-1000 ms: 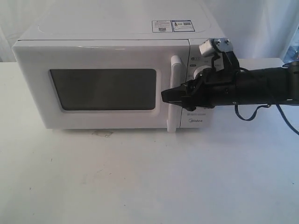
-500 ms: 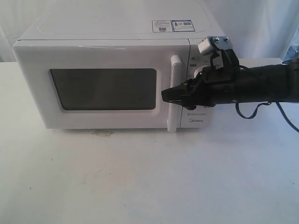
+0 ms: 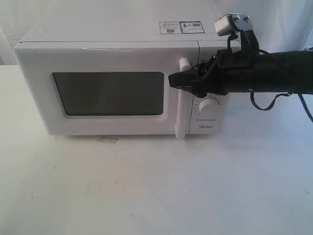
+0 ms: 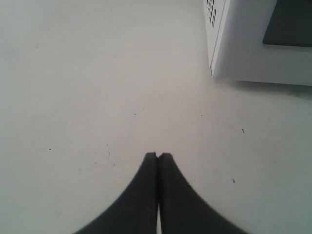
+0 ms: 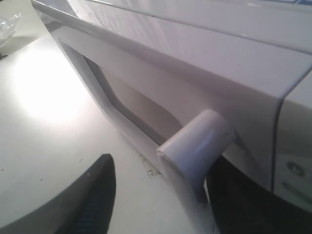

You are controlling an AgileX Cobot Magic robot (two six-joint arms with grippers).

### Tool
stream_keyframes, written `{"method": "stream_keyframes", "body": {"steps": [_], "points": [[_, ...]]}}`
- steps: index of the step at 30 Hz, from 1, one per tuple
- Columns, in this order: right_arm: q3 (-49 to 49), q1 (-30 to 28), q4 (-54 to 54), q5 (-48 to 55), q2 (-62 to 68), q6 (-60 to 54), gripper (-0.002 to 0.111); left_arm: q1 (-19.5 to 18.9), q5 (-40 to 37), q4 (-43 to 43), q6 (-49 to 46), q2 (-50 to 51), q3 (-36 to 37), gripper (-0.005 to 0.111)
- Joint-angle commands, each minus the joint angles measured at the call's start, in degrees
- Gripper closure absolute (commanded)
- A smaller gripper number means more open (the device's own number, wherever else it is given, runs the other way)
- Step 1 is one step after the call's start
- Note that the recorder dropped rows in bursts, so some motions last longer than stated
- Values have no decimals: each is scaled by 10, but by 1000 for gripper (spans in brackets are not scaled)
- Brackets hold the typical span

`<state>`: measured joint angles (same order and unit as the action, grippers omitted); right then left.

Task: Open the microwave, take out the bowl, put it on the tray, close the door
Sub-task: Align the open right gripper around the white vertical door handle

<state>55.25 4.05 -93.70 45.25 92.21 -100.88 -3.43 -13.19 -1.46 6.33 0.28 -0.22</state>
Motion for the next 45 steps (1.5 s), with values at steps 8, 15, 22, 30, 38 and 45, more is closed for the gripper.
{"method": "stream_keyframes", "body": {"steps": [8,15,22,30,38,45], "points": [[13,5,-62,-56,0,-33,68,1,-1,-3,-2,-3,2,107],[13,5,-62,-57,32,-48,100,1,-1,-3,-2,-3,2,107],[13,5,-62,-19,40,-68,108,1,-1,-3,-2,-3,2,107],[13,5,-62,107,61,-82,108,1,-1,-3,-2,-3,2,107],[13,5,-50,247,66,-117,108,1,-1,-3,-2,-3,2,107],[13,30,-37,247,69,-137,108,1,-1,-3,-2,-3,2,107]]}}
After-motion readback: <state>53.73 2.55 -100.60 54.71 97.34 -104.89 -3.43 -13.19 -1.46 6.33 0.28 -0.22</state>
